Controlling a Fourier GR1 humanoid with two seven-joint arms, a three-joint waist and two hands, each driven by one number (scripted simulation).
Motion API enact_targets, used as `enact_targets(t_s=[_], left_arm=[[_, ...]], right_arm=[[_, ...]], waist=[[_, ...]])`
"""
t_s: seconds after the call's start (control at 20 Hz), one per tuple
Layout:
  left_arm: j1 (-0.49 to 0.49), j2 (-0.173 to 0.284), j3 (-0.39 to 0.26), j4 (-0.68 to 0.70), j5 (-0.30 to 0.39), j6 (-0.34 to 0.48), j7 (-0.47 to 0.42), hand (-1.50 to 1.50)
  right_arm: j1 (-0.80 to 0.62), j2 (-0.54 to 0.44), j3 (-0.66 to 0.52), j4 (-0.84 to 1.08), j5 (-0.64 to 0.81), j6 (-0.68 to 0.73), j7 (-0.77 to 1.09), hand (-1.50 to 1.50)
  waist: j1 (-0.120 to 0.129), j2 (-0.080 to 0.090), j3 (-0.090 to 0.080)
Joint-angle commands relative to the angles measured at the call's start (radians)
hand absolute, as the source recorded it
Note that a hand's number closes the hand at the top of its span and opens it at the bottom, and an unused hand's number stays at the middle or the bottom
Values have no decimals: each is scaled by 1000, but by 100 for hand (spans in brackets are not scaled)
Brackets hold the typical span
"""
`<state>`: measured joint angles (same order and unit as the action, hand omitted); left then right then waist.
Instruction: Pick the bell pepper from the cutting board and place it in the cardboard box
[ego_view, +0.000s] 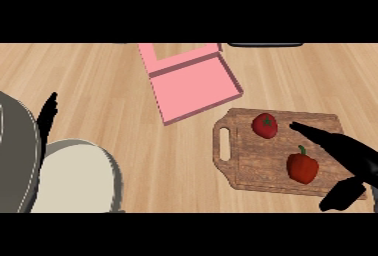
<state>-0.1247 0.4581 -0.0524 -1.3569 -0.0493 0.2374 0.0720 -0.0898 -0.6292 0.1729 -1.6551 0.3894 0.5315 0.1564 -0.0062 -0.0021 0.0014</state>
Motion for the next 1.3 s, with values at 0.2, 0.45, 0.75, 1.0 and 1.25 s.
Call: enact_targets(t_s=[0.2,0.45,0.75,1.0,1.25], left_arm=[[45,47,62,-24,-14,-27,19,0],[68,31,67,-42,-30,-32,44,0],[43,-7,57,-17,-66,-2,36,0],[20,17,90,27,-65,-35,0,0],[7,-11,85,-1,-78,-21,41,0]], right_arm=[[-53,66,44,94,105,26,91,-150],[15,117,76,92,176,-24,102,-150],[-41,173,107,174,358,-256,17,150],[-123,180,76,244,425,-307,11,150],[-84,122,-13,124,443,-347,32,150]], waist=[[17,2,-1],[11,1,-1],[13,3,-1],[14,4,-1],[4,1,-2]])
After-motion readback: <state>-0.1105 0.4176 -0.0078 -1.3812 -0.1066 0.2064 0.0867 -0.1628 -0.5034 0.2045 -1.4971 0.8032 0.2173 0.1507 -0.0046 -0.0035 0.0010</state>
